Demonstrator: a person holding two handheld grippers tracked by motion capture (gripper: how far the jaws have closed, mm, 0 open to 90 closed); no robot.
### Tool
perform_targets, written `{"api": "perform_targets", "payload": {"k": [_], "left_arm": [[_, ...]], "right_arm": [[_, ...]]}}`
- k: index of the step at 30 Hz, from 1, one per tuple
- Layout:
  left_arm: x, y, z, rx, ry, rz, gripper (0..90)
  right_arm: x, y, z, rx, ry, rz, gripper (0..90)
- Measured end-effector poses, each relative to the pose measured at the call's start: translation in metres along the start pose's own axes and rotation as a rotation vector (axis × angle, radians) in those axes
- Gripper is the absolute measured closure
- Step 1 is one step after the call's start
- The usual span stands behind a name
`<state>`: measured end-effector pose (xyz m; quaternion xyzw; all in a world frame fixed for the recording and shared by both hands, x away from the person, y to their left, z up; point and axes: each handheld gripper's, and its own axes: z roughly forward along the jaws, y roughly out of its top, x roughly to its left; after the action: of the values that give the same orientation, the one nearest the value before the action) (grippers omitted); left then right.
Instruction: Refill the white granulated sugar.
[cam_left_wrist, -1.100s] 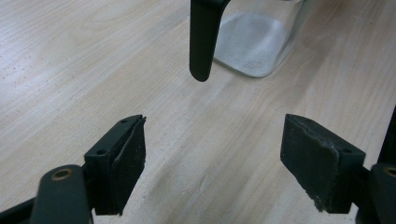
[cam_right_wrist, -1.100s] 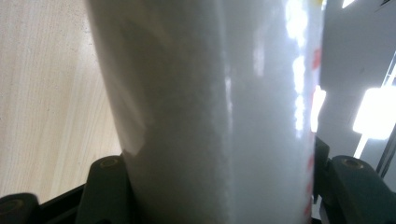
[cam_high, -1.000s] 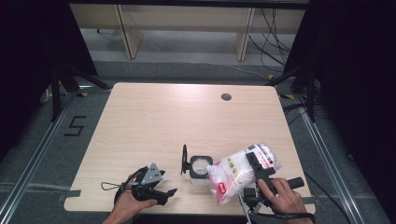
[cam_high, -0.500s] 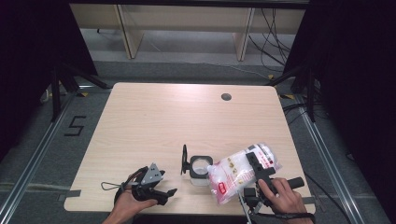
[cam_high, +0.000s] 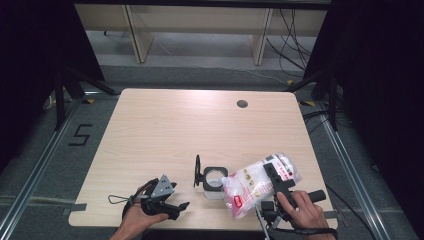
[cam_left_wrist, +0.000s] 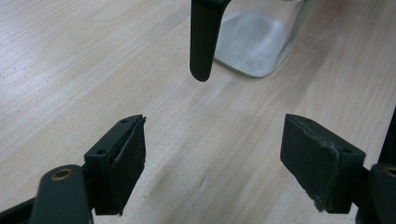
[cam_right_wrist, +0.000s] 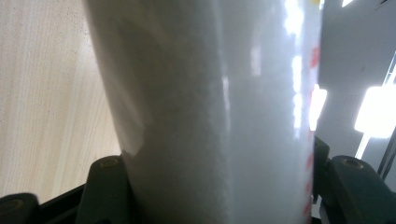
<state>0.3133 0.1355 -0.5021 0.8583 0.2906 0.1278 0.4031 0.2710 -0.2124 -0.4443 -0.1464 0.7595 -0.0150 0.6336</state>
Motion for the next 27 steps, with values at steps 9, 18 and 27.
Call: {"api": "perform_targets", "payload": {"k": [9,18,27], "left_arm": [[-0.0001,0.0000,0.0000,0.000,-0.003,0.000,21.9],[0.0012,0.0007,-0.0005,0.001,-0.005,0.030,21.9],[0.0001,0.0006,0.0003,-0.011,-0.006,0.018,21.9]], "right_arm": [[-0.0013,-0.0005,0.0008,-0.010,-0.012,-0.027,41.8],[0.0000,-0.0007,-0.0006,0.000,-0.010,0.010,41.8],[0.0009,-0.0012,-0.0009,0.006,-0.007,0.020,41.8]]}}
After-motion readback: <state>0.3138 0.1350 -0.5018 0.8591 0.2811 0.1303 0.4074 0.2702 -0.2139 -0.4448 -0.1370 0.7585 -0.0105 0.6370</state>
